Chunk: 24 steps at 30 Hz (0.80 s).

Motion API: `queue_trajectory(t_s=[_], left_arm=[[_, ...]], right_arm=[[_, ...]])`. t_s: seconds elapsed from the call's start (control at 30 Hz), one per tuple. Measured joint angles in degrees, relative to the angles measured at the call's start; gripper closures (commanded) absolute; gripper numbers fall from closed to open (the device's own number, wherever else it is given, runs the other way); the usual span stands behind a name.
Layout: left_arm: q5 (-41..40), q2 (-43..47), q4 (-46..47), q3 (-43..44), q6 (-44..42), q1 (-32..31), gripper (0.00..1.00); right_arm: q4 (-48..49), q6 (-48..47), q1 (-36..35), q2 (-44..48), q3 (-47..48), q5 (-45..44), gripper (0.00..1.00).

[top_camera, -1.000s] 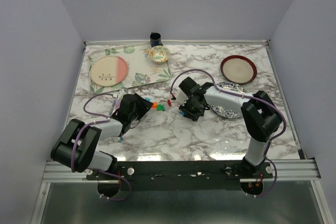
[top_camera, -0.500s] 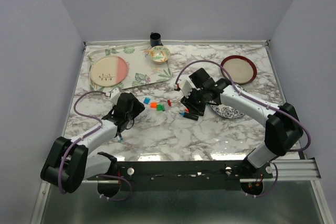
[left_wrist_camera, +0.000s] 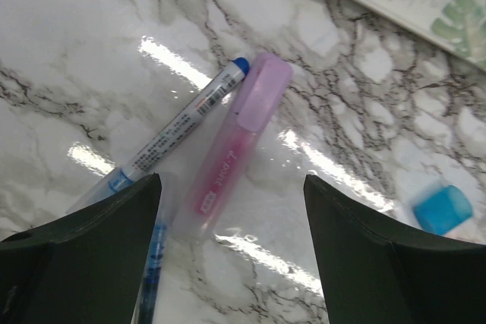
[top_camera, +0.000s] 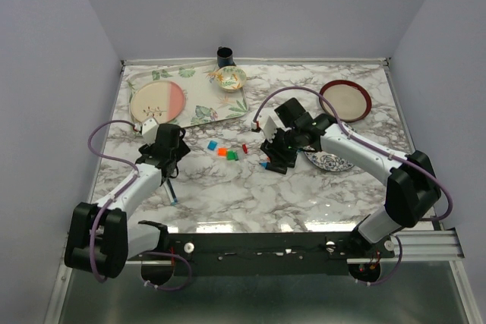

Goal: Open the pen caps

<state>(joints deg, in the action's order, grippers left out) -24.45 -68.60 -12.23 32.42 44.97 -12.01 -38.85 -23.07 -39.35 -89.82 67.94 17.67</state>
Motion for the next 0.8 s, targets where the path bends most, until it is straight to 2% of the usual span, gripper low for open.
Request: queue_trajectory(t_s=[0.23, 0.8], left_arm=[[2.1, -7.54, -0.55, 2.19, -4.28, 1.95, 0.28], [3.67, -12.66, -0.44, 6.1, -7.93, 1.95, 0.25]], right_arm=[[0.0, -0.2, 0.0, 0.26, -0.04, 0.57, 0.47], [-0.02, -0.55, 0.0, 0.26, -0.09, 1.09, 0.47]])
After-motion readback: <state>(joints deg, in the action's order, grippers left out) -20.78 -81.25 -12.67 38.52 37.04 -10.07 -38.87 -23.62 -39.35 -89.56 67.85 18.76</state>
